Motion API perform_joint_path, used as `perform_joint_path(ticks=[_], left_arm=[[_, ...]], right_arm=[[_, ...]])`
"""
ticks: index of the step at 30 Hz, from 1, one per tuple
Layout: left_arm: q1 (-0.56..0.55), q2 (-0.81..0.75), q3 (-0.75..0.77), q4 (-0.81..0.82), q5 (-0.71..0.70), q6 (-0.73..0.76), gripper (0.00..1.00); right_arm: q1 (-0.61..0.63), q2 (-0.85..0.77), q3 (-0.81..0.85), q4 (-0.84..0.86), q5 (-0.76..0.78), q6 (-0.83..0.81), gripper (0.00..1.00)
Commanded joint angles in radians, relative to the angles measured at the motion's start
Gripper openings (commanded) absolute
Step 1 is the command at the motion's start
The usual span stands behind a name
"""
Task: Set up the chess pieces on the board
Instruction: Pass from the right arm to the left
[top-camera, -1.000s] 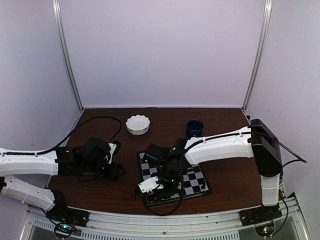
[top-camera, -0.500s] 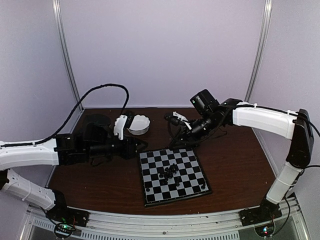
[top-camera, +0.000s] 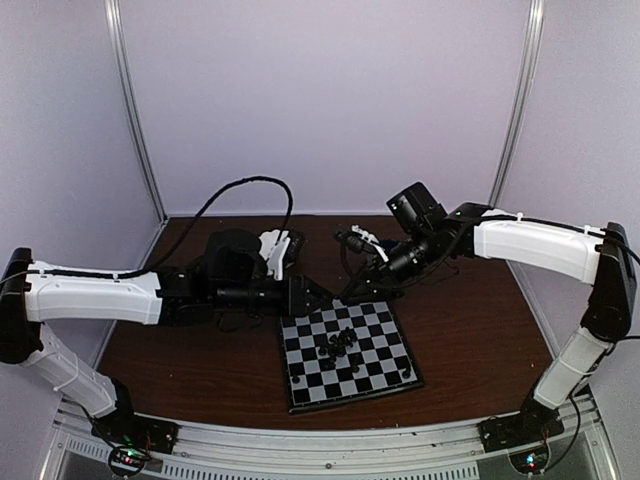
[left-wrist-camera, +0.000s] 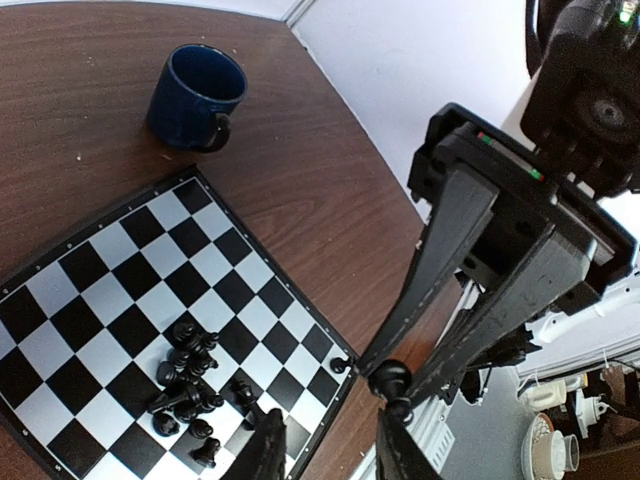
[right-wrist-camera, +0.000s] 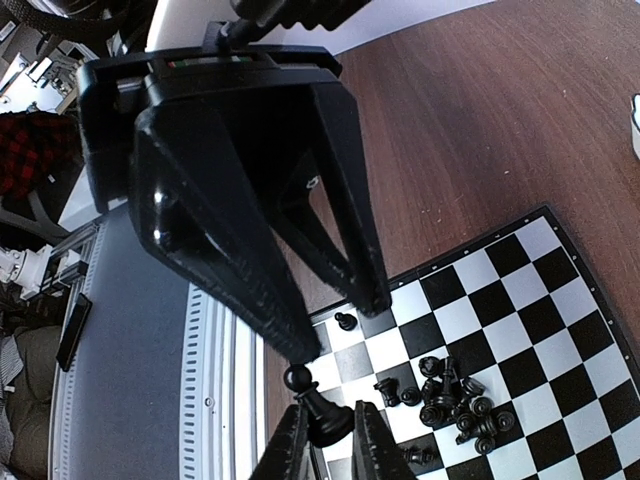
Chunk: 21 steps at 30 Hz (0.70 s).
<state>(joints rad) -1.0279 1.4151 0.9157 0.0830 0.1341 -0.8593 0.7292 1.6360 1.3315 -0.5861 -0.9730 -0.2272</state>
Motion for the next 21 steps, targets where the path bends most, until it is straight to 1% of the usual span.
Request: perform_joint_path(ticks=[1,9,12,14,16,17,19,21], left_arm=[[-0.015,0.033,0.055,0.108,0.106,-0.045,0.32],[-0.017,0.053,0.064,0.126,0.12,-0.049,0.29],[-0.018,0.037,0.049,0.125,0.087,-0.052,0.25],[-0.018,-0.005,0.012,0.116,0.004,-0.063,0.27],[-0.017,-0.062,-0.042,0.135,-0.079,-0.069,0.31],[-0.017,-0.082,-0.062,0.157,-0.096,-0.066,0.33],[-0.018,-0.09,-0.069,0.182,-0.077,-0.055,0.33],[-0.023,-0.059,-0.035,0.181,-0.024,-0.05,0.33]], right_arm=[[-0.001,-0.022,-0.005,0.031,-0.023,0.018,0.13],[-0.001,-0.024,-0.005,0.032,-0.024,0.023,0.14],[-0.001,-0.024,-0.01,0.033,-0.019,0.024,0.14],[-0.001,-0.025,-0.014,0.034,-0.018,0.023,0.14],[-0.001,-0.025,-0.017,0.038,-0.02,0.025,0.14],[-0.001,-0.025,-0.017,0.039,-0.021,0.025,0.14],[-0.001,-0.025,-0.02,0.042,-0.021,0.027,0.14],[-0.001,-0.025,-0.02,0.044,-0.022,0.028,0.14]])
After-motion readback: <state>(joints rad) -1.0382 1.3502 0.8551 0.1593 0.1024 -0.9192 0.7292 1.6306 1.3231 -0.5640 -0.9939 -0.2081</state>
